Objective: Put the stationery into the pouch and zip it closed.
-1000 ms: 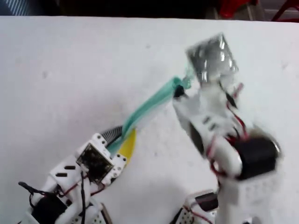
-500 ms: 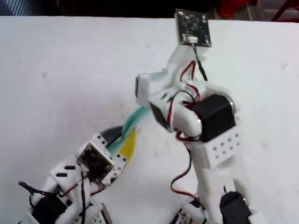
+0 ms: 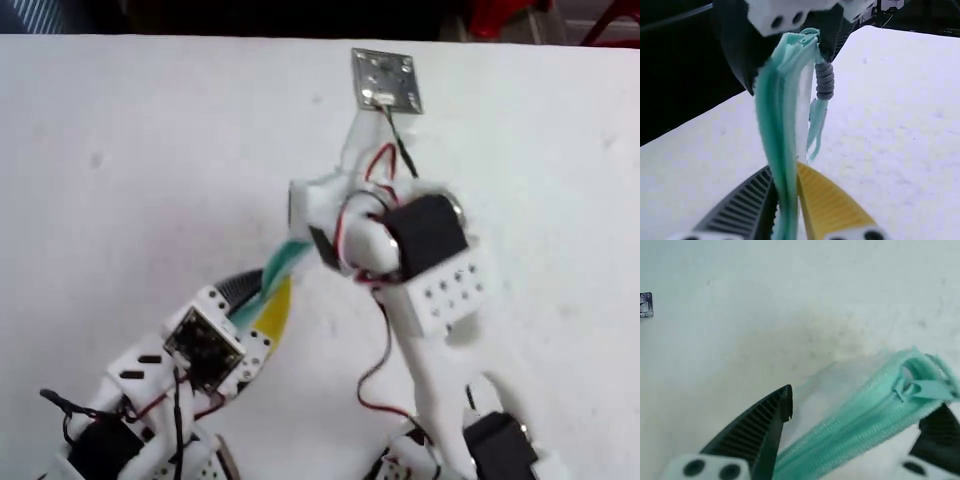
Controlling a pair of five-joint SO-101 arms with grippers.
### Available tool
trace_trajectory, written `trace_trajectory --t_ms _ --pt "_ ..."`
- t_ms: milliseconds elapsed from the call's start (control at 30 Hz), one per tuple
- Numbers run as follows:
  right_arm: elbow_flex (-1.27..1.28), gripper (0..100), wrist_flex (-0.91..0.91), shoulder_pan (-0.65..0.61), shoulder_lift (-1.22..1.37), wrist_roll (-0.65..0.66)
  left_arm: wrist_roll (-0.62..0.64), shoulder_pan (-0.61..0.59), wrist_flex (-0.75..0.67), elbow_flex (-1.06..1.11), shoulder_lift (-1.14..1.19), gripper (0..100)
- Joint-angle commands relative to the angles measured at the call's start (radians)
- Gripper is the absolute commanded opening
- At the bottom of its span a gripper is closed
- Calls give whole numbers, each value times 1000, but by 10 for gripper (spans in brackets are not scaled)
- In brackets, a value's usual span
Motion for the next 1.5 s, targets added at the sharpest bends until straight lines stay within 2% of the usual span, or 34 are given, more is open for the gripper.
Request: trace_trajectory --t_ms 0,167,200,267,400,433,567,733,867,1000,1200,1300,1467 --pt "-2 277 -33 -2 36 0 -8 -12 5 -3 18 23" --pt "-3 20 -33 4 54 3 -12 -10 5 -3 18 24" --pt "-6 12 -30 5 54 23 -14 -7 3 -5 18 24" --pt "-26 36 -21 4 54 63 -14 -5 3 -9 18 49" --pt "-86 19 5 7 54 78 12 -13 20 -11 18 227" --pt "-106 17 10 13 54 78 43 -25 29 -15 18 238" --pt "-193 17 -15 82 64 109 64 -84 84 -104 18 239" --pt "-206 17 -186 131 64 311 64 -168 189 -241 18 238" --pt "-206 17 -289 114 65 310 68 -254 216 -293 18 238" --pt "-170 17 -371 44 84 284 91 -410 130 -249 18 238" --pt "-98 17 -492 -45 157 282 373 -690 -78 -104 18 238" --pt "-74 17 -476 -8 200 279 448 -750 -117 -69 18 238" --pt "110 17 -556 140 292 281 454 -748 -117 -63 18 238"
